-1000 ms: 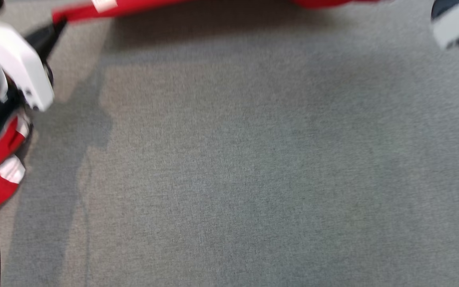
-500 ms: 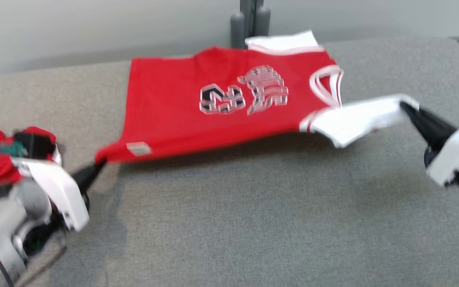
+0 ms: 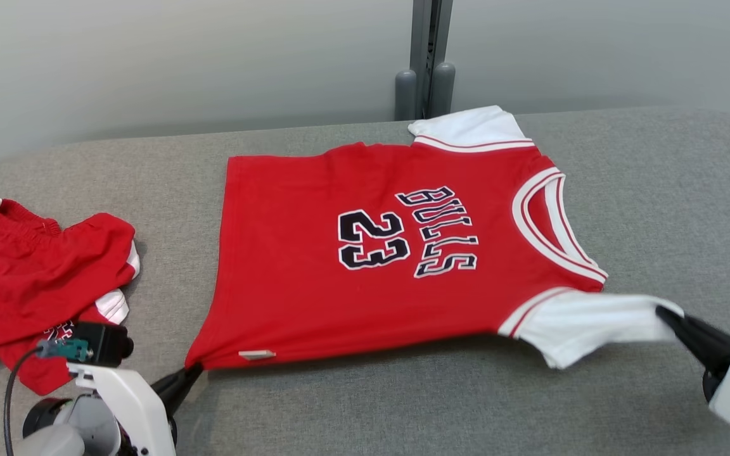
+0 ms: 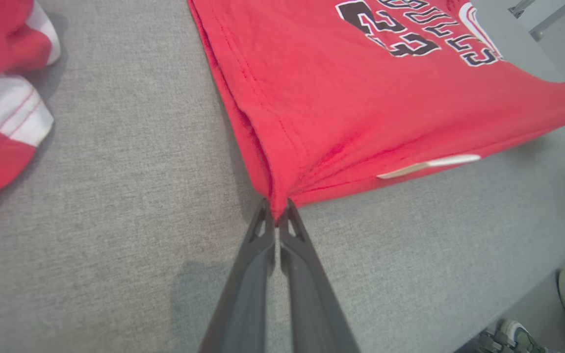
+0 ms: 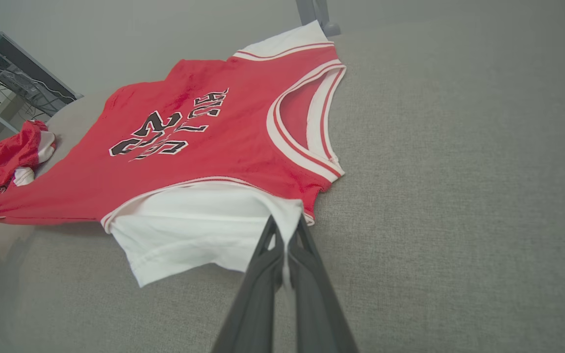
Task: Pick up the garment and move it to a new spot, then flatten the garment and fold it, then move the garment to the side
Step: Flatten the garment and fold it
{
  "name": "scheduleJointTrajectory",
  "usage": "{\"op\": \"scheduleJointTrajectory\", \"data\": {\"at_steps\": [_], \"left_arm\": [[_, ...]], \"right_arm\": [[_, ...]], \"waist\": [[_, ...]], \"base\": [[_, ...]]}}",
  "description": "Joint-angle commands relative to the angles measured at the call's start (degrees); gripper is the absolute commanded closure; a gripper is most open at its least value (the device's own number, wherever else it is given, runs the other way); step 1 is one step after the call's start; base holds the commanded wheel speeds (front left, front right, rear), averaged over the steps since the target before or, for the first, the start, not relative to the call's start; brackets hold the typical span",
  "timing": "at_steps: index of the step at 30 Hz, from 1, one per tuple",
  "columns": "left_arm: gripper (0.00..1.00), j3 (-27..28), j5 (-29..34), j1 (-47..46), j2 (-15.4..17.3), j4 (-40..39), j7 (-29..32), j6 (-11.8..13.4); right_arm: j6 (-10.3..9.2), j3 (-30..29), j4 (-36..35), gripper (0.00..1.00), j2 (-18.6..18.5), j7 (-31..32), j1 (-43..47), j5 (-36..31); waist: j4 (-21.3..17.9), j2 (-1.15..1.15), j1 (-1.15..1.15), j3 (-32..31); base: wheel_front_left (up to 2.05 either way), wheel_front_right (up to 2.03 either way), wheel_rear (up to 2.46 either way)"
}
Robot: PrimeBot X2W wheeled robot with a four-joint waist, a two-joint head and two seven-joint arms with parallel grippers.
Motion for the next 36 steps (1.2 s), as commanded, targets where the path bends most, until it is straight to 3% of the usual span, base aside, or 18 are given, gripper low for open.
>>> {"op": "scheduleJointTrajectory", "data": {"at_steps": [1, 10, 20, 27, 36], "left_arm": [[1.0, -0.16, 0.59, 1.07, 0.98, -0.37, -0.39, 0.83], [1.0, -2.7, 0.93, 5.56, 4.96, -7.63, 1.93, 5.29], [1.0, -1.86, -2.01, 8.4, 8.1, -14.79, 2.14, 7.28], [1.0, -0.86, -2.77, 7.64, 8.52, -16.32, 1.91, 7.11], [1.0, 0.51, -1.7, 3.97, 8.61, -15.93, 2.81, 6.37]], "right_arm": [[-0.02, -1.01, -0.64, 1.0, -0.46, 0.56, 1.93, -0.6], [-0.01, -12.94, -9.77, 1.0, 1.96, 7.28, 17.65, -3.21], [0.0, -27.98, -21.47, 1.0, 11.14, 20.55, 31.07, -9.12], [0.0, -34.8, -30.18, 1.0, 19.35, 29.11, 32.41, -15.02], [0.0, -38.33, -33.52, 1.0, 24.07, 34.84, 26.77, -18.6]], "waist": [[0.18, 0.0, 0.0, -0.22], [0.18, 0.0, 0.0, -0.97], [0.34, 0.0, 0.0, 0.02], [1.03, 0.0, 0.0, 1.02], [1.6, 0.0, 0.0, 2.68]], "base": [[0.0, 0.0, 0.0], [0.0, 0.0, 0.0], [0.0, 0.0, 0.0], [0.0, 0.0, 0.0], [0.0, 0.0, 0.0]]}}
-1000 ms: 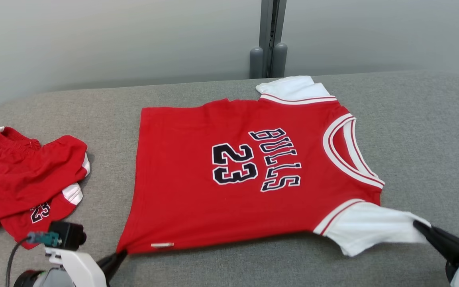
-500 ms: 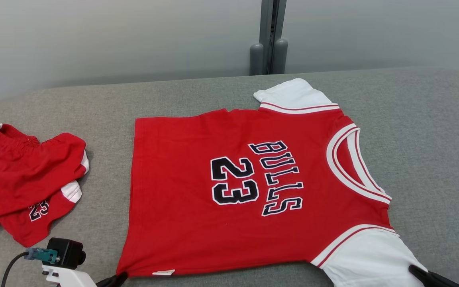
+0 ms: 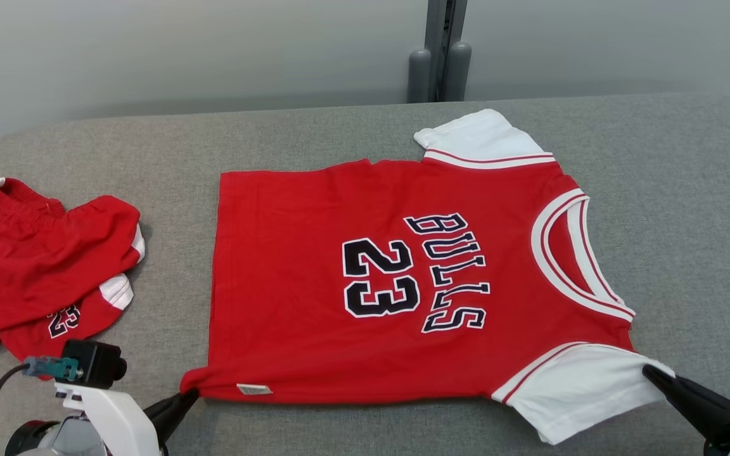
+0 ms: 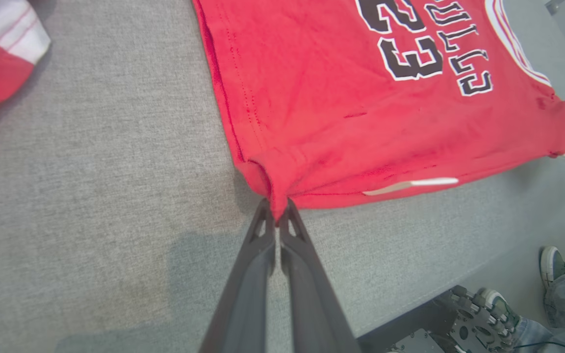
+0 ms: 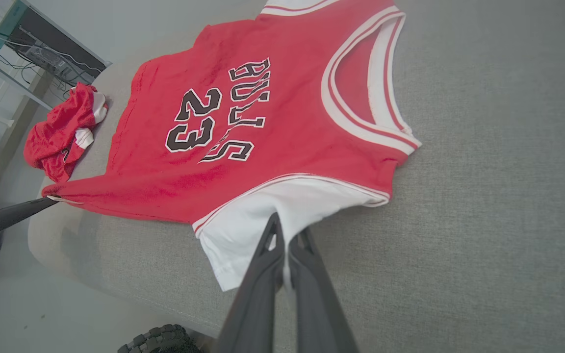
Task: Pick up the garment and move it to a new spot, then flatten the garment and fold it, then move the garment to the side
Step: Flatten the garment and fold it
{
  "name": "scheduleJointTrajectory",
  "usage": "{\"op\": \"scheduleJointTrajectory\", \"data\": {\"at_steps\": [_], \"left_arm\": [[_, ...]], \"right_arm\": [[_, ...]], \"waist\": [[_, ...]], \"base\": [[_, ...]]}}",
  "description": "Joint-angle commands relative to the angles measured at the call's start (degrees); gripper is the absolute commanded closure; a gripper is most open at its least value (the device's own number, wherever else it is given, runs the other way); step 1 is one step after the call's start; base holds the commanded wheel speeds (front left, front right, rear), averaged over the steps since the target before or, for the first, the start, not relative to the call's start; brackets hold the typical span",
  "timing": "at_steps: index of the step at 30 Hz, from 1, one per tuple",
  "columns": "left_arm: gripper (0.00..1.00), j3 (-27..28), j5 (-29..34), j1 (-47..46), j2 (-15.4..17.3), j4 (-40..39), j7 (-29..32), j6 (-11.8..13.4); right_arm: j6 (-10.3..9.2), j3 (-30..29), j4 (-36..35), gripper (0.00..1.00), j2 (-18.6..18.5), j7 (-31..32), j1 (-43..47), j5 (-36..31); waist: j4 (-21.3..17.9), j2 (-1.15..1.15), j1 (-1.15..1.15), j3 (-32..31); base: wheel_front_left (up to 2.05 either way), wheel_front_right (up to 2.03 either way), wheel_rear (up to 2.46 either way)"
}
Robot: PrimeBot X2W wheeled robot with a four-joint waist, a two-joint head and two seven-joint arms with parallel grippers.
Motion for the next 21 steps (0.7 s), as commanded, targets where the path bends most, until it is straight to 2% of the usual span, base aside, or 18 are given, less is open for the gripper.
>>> {"op": "scheduleJointTrajectory", "data": {"at_steps": [1, 10, 21], "left_arm": [[1.0, 0.29, 0.23, -0.7, 0.15, 0.29, 0.05, -0.19], [1.0, 2.75, -0.47, -3.85, 0.59, 1.65, -0.21, -2.08], [1.0, 4.05, 0.91, -8.51, -1.63, 4.48, 0.12, -4.25]], "right_arm": [[0.02, -0.38, -0.12, 1.0, 0.13, 0.15, -0.82, -0.43], [0.02, -2.06, 1.82, 1.0, 1.12, -0.4, -9.14, -0.6], [0.02, -1.67, 7.94, 1.0, -0.18, -4.13, -17.81, -4.76]], "waist": [[0.11, 0.0, 0.0, 0.3], [-0.65, 0.0, 0.0, 3.69], [-0.22, 0.0, 0.0, 6.77]], "base": [[0.0, 0.0, 0.0], [0.0, 0.0, 0.0], [0.0, 0.0, 0.0]]}}
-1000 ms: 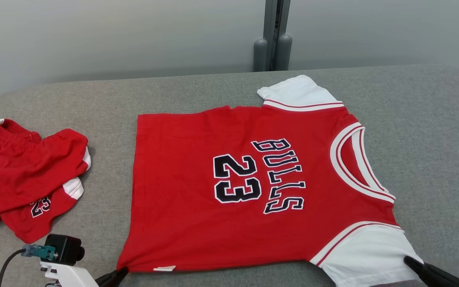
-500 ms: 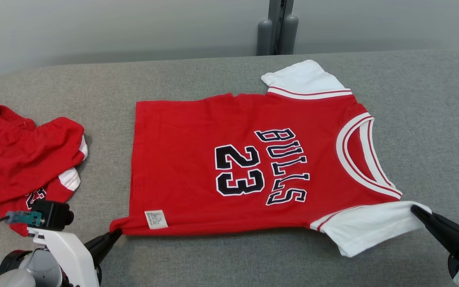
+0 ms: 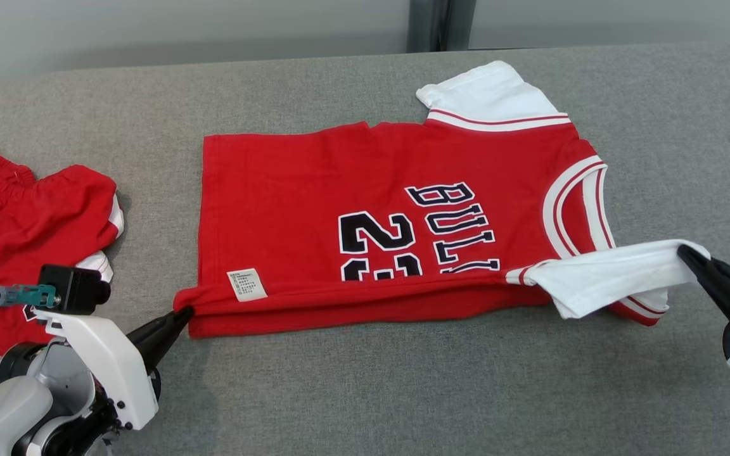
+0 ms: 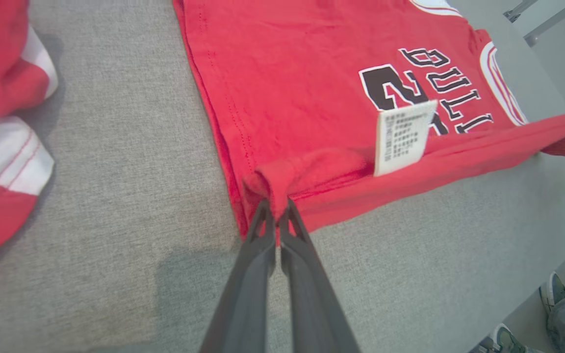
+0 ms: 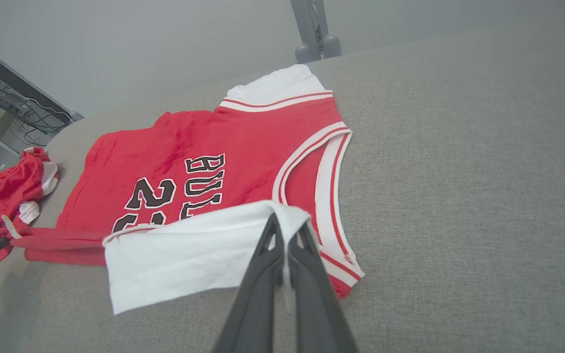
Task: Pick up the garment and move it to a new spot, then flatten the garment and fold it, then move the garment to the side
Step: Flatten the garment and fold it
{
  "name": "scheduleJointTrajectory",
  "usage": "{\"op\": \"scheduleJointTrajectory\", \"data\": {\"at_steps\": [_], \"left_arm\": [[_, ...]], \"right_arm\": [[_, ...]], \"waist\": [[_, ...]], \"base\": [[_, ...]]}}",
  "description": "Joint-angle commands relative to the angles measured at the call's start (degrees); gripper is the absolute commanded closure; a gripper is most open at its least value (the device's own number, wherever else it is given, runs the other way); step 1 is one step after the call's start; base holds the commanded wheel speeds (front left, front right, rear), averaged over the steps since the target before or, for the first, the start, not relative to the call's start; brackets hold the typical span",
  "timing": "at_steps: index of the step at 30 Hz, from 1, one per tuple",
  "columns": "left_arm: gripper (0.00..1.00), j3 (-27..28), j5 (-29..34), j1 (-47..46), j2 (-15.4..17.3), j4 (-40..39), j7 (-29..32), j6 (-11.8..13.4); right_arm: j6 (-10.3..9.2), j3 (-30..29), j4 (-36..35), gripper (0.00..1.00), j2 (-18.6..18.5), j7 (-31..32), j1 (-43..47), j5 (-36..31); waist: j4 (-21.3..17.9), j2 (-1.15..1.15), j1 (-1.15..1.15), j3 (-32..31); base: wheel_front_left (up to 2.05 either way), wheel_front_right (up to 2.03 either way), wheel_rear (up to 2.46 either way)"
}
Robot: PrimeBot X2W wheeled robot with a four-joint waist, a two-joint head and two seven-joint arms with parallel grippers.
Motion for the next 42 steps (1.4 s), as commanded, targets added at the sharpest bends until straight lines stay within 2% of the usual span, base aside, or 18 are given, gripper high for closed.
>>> {"op": "scheduleJointTrajectory", "data": {"at_steps": [1, 20, 38, 39, 41, 42], "left_arm": [[1.0, 0.32, 0.33, -1.12, -0.26, 0.95, -0.03, -0.5], [1.0, 1.0, 1.76, -6.97, -7.9, 12.05, -1.64, -5.09], [1.0, 1.62, 1.53, -10.18, -12.47, 19.24, -2.26, -7.53], [1.0, 1.54, 1.6, -10.25, -12.74, 19.58, -2.11, -7.63], [0.96, 1.41, 1.67, -10.65, -13.27, 20.23, -2.04, -7.86], [0.79, 1.44, 1.7, -10.94, -13.47, 20.51, -2.07, -8.04]], "right_arm": [[0.02, -0.21, 1.14, 1.0, -0.59, -0.74, -1.59, -0.75], [0.01, 1.09, 14.64, 1.0, -1.3, -4.33, -10.59, -4.83], [0.01, 4.24, 20.65, 1.0, -0.03, -8.71, -16.76, -5.94], [0.01, 4.41, 20.88, 0.96, -0.1, -8.79, -16.9, -5.9], [0.02, 4.8, 21.49, 0.67, -0.18, -9.18, -17.37, -5.87], [0.02, 4.94, 21.76, 0.53, -0.25, -9.52, -17.69, -5.89]], "waist": [[0.16, 0.0, 0.0, 0.64], [0.74, 0.0, 0.0, 4.32], [0.95, 0.0, 0.0, 5.37], [0.92, 0.0, 0.0, 5.44], [0.82, 0.0, 0.0, 5.62], [0.75, 0.0, 0.0, 5.73]], "base": [[0.0, 0.0, 0.0], [0.0, 0.0, 0.0], [0.0, 0.0, 0.0], [0.0, 0.0, 0.0], [0.0, 0.0, 0.0], [0.0, 0.0, 0.0]]}}
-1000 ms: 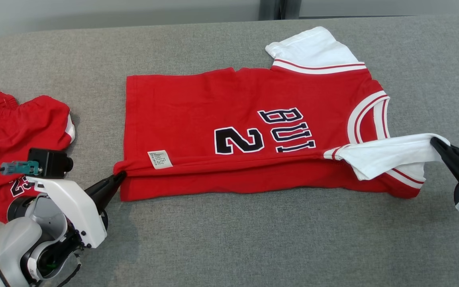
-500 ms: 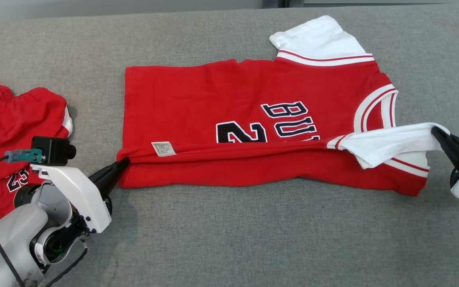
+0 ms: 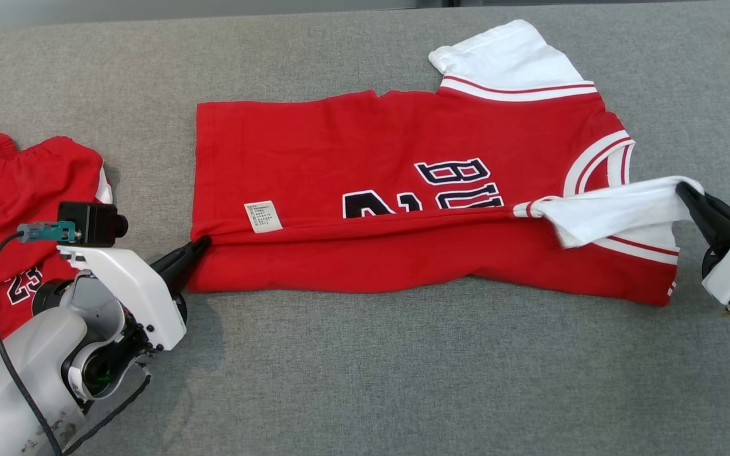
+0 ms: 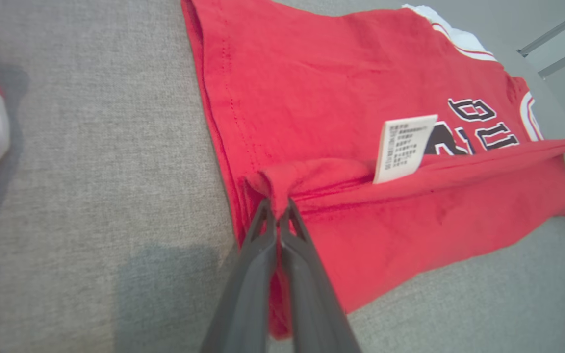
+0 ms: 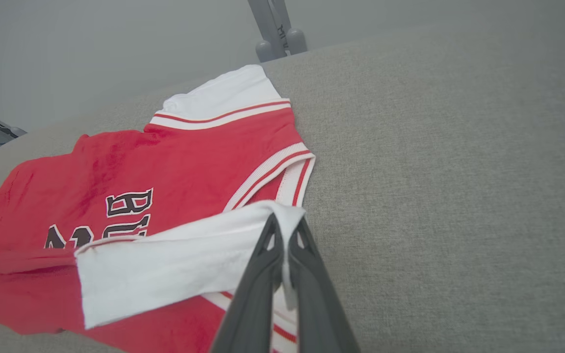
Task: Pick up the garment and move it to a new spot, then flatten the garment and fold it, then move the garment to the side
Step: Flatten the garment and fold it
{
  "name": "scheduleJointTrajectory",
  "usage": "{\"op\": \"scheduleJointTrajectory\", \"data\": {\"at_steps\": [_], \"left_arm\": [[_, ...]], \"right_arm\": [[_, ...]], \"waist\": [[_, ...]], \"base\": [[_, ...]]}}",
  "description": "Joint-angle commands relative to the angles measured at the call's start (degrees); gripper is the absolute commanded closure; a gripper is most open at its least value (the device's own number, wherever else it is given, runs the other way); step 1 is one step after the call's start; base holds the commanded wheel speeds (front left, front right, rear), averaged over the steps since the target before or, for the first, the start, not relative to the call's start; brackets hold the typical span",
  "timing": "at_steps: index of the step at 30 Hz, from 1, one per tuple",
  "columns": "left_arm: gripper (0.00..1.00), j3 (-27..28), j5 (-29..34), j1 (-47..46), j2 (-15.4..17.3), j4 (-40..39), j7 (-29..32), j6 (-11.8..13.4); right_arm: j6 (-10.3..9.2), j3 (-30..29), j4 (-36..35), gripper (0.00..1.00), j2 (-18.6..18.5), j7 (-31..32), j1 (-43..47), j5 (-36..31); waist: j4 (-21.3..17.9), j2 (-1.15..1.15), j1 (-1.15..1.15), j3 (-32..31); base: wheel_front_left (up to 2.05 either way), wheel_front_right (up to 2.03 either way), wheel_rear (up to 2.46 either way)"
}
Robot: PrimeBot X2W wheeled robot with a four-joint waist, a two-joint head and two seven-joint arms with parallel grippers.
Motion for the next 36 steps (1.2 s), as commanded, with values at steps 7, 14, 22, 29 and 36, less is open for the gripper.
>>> {"op": "scheduleJointTrajectory", "data": {"at_steps": [7, 14, 22, 29, 36], "left_arm": [[0.0, 0.53, 0.75, -1.68, -1.0, 2.03, -1.46, -1.6], [0.0, 0.65, 0.83, -0.77, -1.66, 3.37, -2.91, -1.97], [0.0, 0.57, 0.67, 1.69, -1.25, 3.05, -4.34, -0.94], [0.0, -1.6, 2.62, 2.68, 0.25, 1.26, -2.36, 2.22], [0.0, -2.64, 3.49, 3.99, 2.42, -3.29, -0.33, 6.57]], "right_arm": [[0.02, 2.15, 0.64, 0.0, -0.76, -5.17, -2.23, 0.44], [0.02, 4.99, 2.8, 0.0, -1.98, -11.97, -2.6, 1.13], [0.02, 7.78, 5.24, 0.0, -3.56, -14.63, -0.12, 2.43], [0.02, 9.26, 6.32, 0.0, -3.72, -12.35, 1.76, 1.1], [0.02, 8.89, 6.31, 0.0, -1.78, -8.4, 2.91, -0.43]], "waist": [[-0.33, 0.0, 0.0, 0.2], [-0.3, 0.0, 0.0, -1.17], [-0.34, 0.0, 0.0, -3.83], [-0.62, 0.0, 0.0, -5.1], [-1.14, 0.0, 0.0, -5.42]], "base": [[0.0, 0.0, 0.0], [0.0, 0.0, 0.0], [0.0, 0.0, 0.0], [0.0, 0.0, 0.0], [0.0, 0.0, 0.0]]}}
